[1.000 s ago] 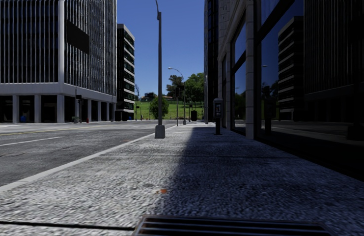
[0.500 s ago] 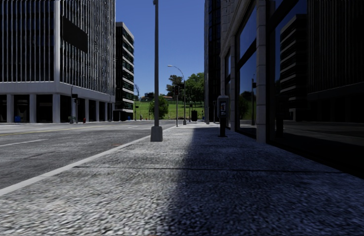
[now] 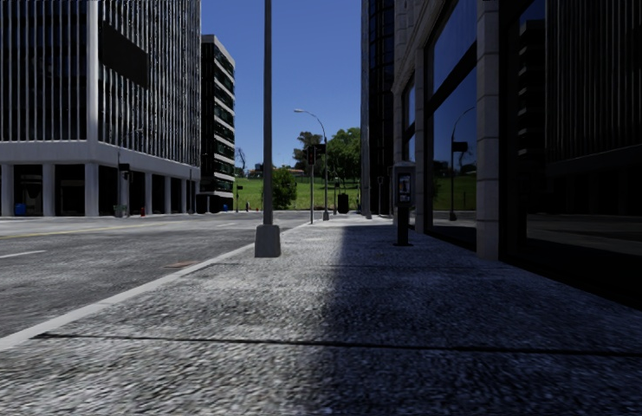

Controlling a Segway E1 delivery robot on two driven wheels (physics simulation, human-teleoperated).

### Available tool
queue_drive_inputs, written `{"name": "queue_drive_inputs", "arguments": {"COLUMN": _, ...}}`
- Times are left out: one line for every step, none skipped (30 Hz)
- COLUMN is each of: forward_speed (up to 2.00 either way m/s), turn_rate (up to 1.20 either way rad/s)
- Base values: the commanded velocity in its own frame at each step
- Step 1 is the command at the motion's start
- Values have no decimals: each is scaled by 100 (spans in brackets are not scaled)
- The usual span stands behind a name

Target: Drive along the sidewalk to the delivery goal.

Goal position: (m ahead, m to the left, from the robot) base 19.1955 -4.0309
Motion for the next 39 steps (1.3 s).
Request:
{"name": "queue_drive_inputs", "arguments": {"forward_speed": 200, "turn_rate": 0}}
{"name": "queue_drive_inputs", "arguments": {"forward_speed": 200, "turn_rate": 0}}
{"name": "queue_drive_inputs", "arguments": {"forward_speed": 200, "turn_rate": 0}}
{"name": "queue_drive_inputs", "arguments": {"forward_speed": 200, "turn_rate": 0}}
{"name": "queue_drive_inputs", "arguments": {"forward_speed": 200, "turn_rate": 0}}
{"name": "queue_drive_inputs", "arguments": {"forward_speed": 200, "turn_rate": 0}}
{"name": "queue_drive_inputs", "arguments": {"forward_speed": 200, "turn_rate": 0}}
{"name": "queue_drive_inputs", "arguments": {"forward_speed": 200, "turn_rate": 0}}
{"name": "queue_drive_inputs", "arguments": {"forward_speed": 200, "turn_rate": 0}}
{"name": "queue_drive_inputs", "arguments": {"forward_speed": 200, "turn_rate": 0}}
{"name": "queue_drive_inputs", "arguments": {"forward_speed": 200, "turn_rate": 0}}
{"name": "queue_drive_inputs", "arguments": {"forward_speed": 200, "turn_rate": 0}}
{"name": "queue_drive_inputs", "arguments": {"forward_speed": 200, "turn_rate": 0}}
{"name": "queue_drive_inputs", "arguments": {"forward_speed": 200, "turn_rate": 0}}
{"name": "queue_drive_inputs", "arguments": {"forward_speed": 200, "turn_rate": 0}}
{"name": "queue_drive_inputs", "arguments": {"forward_speed": 200, "turn_rate": 0}}
{"name": "queue_drive_inputs", "arguments": {"forward_speed": 200, "turn_rate": 0}}
{"name": "queue_drive_inputs", "arguments": {"forward_speed": 200, "turn_rate": 0}}
{"name": "queue_drive_inputs", "arguments": {"forward_speed": 200, "turn_rate": 0}}
{"name": "queue_drive_inputs", "arguments": {"forward_speed": 200, "turn_rate": 0}}
{"name": "queue_drive_inputs", "arguments": {"forward_speed": 200, "turn_rate": 0}}
{"name": "queue_drive_inputs", "arguments": {"forward_speed": 200, "turn_rate": 0}}
{"name": "queue_drive_inputs", "arguments": {"forward_speed": 200, "turn_rate": 0}}
{"name": "queue_drive_inputs", "arguments": {"forward_speed": 200, "turn_rate": 0}}
{"name": "queue_drive_inputs", "arguments": {"forward_speed": 200, "turn_rate": 0}}
{"name": "queue_drive_inputs", "arguments": {"forward_speed": 200, "turn_rate": 0}}
{"name": "queue_drive_inputs", "arguments": {"forward_speed": 200, "turn_rate": 0}}
{"name": "queue_drive_inputs", "arguments": {"forward_speed": 200, "turn_rate": 0}}
{"name": "queue_drive_inputs", "arguments": {"forward_speed": 200, "turn_rate": 0}}
{"name": "queue_drive_inputs", "arguments": {"forward_speed": 200, "turn_rate": 0}}
{"name": "queue_drive_inputs", "arguments": {"forward_speed": 200, "turn_rate": 0}}
{"name": "queue_drive_inputs", "arguments": {"forward_speed": 200, "turn_rate": 0}}
{"name": "queue_drive_inputs", "arguments": {"forward_speed": 200, "turn_rate": 0}}
{"name": "queue_drive_inputs", "arguments": {"forward_speed": 200, "turn_rate": 0}}
{"name": "queue_drive_inputs", "arguments": {"forward_speed": 200, "turn_rate": 0}}
{"name": "queue_drive_inputs", "arguments": {"forward_speed": 200, "turn_rate": 0}}
{"name": "queue_drive_inputs", "arguments": {"forward_speed": 200, "turn_rate": 0}}
{"name": "queue_drive_inputs", "arguments": {"forward_speed": 200, "turn_rate": 0}}
{"name": "queue_drive_inputs", "arguments": {"forward_speed": 200, "turn_rate": 0}}
